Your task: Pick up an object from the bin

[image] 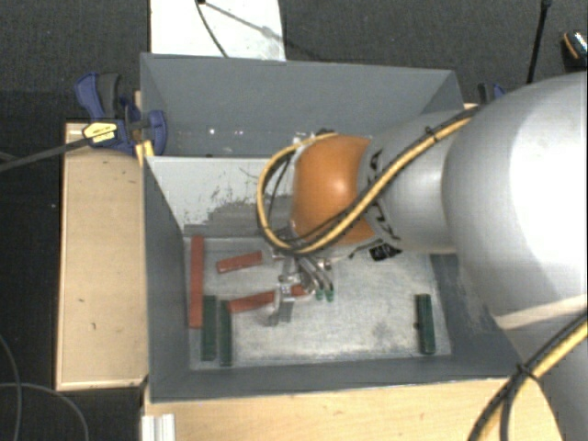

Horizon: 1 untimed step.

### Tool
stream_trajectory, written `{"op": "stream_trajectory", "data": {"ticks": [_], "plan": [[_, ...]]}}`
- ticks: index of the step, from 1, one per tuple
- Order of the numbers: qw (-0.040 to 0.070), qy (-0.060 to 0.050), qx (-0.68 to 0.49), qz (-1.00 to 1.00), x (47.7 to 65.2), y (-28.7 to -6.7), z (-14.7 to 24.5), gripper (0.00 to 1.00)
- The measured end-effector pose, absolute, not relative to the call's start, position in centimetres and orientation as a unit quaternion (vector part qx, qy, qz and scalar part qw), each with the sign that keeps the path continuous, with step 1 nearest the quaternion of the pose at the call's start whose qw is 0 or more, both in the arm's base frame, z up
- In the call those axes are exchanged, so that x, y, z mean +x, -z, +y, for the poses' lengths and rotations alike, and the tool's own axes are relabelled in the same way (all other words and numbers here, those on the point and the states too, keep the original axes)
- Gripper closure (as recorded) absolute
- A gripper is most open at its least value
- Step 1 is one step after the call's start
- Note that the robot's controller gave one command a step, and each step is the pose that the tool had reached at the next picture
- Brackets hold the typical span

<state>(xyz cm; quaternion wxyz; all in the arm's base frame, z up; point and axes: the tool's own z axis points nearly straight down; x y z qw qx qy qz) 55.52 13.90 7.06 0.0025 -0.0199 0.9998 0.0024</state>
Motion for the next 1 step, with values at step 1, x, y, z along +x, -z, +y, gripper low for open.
{"op": "stream_trajectory", "data": {"ticks": [1], "plan": [[-0.001,-0.001,-0.014,1.000,53.53,-7.03,15.00,0.00]]}}
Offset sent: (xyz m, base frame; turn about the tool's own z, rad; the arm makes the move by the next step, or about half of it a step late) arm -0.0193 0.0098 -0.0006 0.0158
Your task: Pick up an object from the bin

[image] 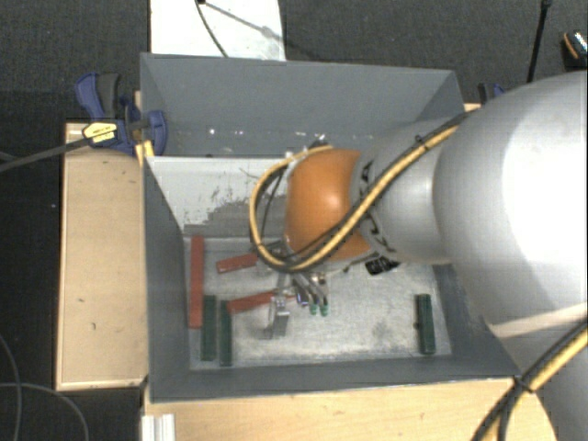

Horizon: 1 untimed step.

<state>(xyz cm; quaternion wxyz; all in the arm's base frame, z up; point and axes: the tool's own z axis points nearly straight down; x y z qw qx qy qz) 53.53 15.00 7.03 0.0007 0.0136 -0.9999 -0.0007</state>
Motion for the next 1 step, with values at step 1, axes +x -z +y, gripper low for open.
{"op": "stream_trajectory", "data": {"ticks": [1], "plan": [[0.000,0.000,0.013,-1.000,53.62,-7.03,14.91,1.00]]}}
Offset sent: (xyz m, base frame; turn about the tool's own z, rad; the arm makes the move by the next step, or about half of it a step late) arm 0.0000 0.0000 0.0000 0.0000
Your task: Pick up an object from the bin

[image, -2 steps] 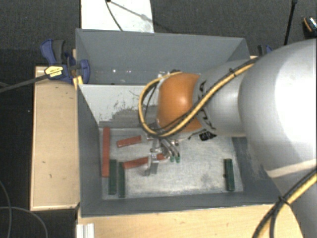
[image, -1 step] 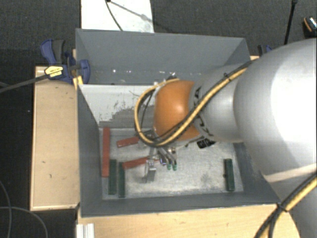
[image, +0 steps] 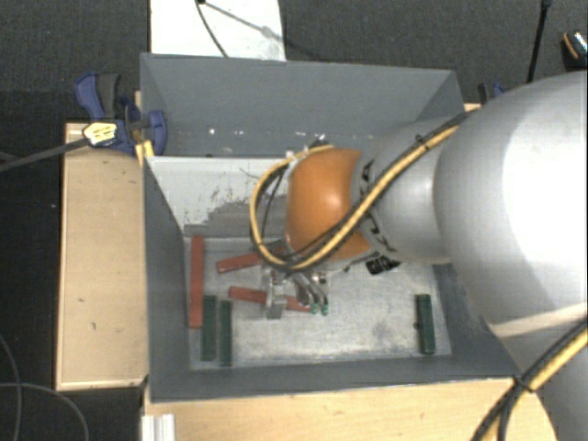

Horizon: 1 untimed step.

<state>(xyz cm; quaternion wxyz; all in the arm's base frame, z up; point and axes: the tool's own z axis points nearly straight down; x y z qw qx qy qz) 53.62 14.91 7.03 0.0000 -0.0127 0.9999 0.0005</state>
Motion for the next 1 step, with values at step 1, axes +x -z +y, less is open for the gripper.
{"op": "stream_trajectory", "data": {"ticks": [1], "plan": [[0.006,-0.002,-0.026,1.000,55.80,-22.10,17.37,1.00]]}}
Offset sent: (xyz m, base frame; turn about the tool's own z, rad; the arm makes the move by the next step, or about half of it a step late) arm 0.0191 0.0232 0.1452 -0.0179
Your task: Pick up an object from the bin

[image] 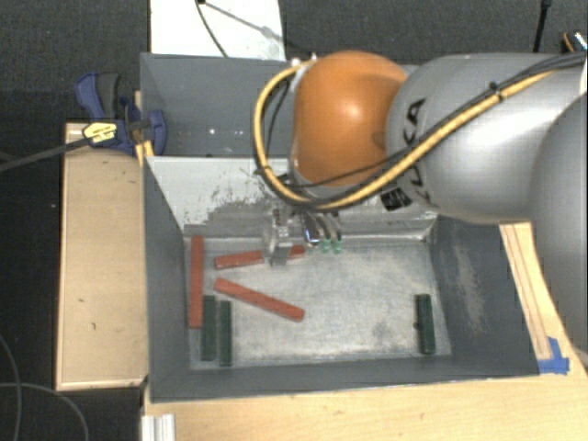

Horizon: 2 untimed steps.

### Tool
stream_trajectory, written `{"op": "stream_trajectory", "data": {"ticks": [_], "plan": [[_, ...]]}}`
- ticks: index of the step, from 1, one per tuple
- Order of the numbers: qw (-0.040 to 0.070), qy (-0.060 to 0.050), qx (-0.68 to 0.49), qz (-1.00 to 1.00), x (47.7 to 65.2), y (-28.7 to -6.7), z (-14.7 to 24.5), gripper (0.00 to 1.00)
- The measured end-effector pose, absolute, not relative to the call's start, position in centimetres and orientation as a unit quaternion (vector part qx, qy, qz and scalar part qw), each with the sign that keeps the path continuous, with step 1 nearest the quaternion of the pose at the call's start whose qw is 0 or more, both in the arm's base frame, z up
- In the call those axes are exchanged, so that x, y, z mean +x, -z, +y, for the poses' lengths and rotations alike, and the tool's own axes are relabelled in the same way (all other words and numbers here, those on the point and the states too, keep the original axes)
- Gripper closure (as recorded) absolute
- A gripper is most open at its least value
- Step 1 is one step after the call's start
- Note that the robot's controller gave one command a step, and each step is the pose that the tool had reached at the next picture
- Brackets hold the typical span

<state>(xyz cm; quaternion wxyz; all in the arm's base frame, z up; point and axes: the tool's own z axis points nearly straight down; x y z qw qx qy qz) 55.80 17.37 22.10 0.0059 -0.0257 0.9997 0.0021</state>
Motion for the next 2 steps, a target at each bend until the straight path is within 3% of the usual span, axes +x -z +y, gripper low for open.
{"op": "stream_trajectory", "data": {"ticks": [1,2], "plan": [[-0.001,-0.002,-0.103,0.995,51.36,-18.81,24.68,1.00],[0.001,-0.001,-0.100,0.995,51.58,-18.92,24.35,0.00]]}}
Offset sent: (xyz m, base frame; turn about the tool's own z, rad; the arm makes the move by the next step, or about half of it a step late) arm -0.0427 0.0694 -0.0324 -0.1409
